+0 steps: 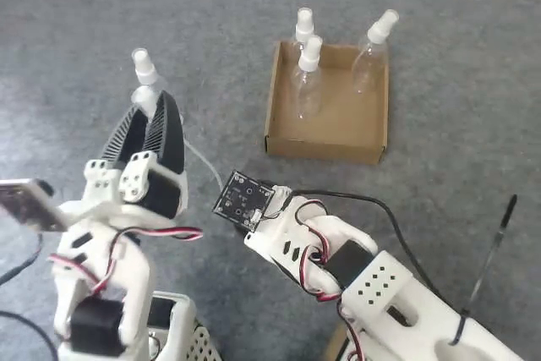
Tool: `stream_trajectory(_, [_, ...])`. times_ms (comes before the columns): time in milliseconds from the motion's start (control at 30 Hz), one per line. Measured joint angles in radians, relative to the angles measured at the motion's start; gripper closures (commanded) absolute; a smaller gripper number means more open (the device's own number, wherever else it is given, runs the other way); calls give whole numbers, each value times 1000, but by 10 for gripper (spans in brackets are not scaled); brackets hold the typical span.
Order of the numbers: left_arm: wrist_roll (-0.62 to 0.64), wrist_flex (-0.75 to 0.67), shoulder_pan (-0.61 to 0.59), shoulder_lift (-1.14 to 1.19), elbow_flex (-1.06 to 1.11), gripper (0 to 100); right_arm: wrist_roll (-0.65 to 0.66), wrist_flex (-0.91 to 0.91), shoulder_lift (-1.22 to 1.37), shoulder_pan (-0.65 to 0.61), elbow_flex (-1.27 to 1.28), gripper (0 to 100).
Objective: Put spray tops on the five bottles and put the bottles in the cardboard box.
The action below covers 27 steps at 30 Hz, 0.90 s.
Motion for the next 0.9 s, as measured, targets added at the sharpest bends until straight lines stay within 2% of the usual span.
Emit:
stream_trajectory(233, [0, -69, -3, 0, 74, 990, 0, 0, 0, 0, 0, 992])
stream_trajectory(400, [0, -69, 0, 0, 81, 989, 0, -2, 0, -2, 0, 992])
stream_trajectory(500, [0, -69, 41, 9, 121, 989, -8, -6, 0, -6, 0, 992])
stream_trajectory(733, [0, -68, 74, 6, 167, 989, -71, -6, 0, -8, 0, 989])
stream_trajectory(900, [0, -18, 74, 9, 169, 989, -74, -8, -6, -8, 0, 991])
